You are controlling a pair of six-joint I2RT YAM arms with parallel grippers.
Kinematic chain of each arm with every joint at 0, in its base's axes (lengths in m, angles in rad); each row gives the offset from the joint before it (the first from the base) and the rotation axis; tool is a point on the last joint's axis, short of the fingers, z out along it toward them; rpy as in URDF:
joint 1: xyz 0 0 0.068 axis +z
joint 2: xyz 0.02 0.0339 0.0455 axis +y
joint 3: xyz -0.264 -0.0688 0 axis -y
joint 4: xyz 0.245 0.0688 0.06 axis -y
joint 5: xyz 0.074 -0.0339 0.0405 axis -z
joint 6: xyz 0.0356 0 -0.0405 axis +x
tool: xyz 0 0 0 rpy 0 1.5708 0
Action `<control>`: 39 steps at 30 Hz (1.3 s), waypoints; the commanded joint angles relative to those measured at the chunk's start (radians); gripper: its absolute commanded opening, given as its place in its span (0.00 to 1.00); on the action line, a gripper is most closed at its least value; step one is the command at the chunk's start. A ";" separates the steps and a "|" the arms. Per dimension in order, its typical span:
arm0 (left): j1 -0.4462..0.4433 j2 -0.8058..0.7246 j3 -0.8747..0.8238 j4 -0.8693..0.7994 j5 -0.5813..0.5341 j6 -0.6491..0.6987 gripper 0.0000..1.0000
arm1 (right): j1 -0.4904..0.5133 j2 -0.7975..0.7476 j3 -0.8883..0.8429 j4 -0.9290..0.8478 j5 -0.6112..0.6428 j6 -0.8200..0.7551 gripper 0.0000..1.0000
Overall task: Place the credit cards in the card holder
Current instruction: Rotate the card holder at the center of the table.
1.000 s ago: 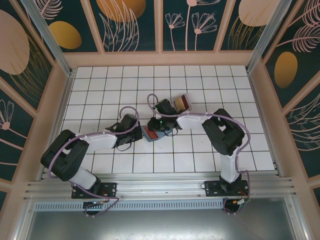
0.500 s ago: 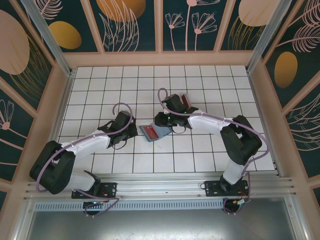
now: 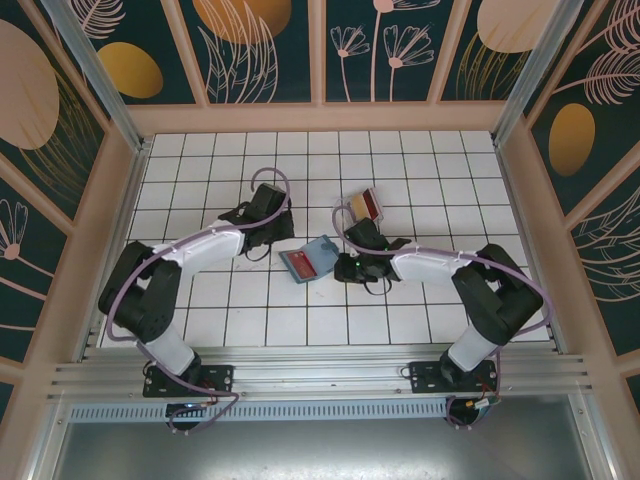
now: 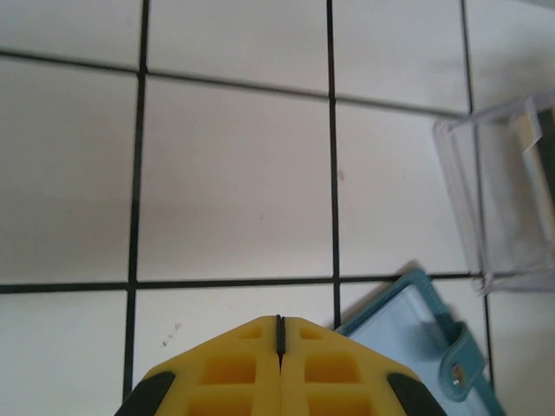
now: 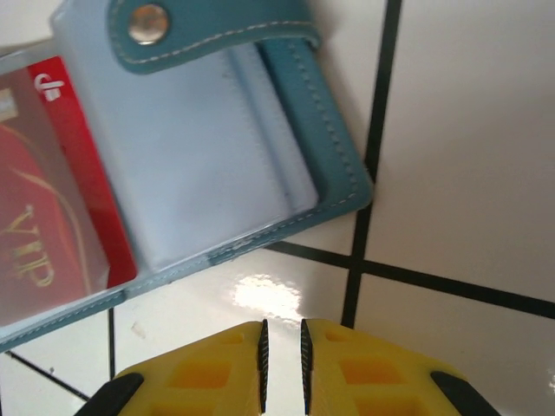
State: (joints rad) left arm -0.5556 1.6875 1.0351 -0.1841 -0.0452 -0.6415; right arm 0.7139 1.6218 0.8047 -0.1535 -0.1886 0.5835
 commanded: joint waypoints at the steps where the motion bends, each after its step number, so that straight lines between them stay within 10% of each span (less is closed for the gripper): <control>1: 0.005 0.021 -0.042 -0.003 0.099 0.026 0.06 | -0.016 0.052 0.012 0.074 0.029 0.033 0.20; 23: -0.060 -0.231 -0.461 0.306 0.266 -0.273 0.11 | 0.073 0.510 0.556 -0.026 -0.185 -0.128 0.21; 39: -0.048 -0.390 -0.306 0.075 0.173 -0.259 0.33 | -0.068 0.263 0.545 -0.139 -0.108 -0.194 0.22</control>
State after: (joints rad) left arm -0.6216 1.3266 0.7010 -0.0357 0.1635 -0.9154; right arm 0.6571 1.9713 1.3693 -0.2558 -0.2897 0.4160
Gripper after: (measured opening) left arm 0.327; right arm 0.218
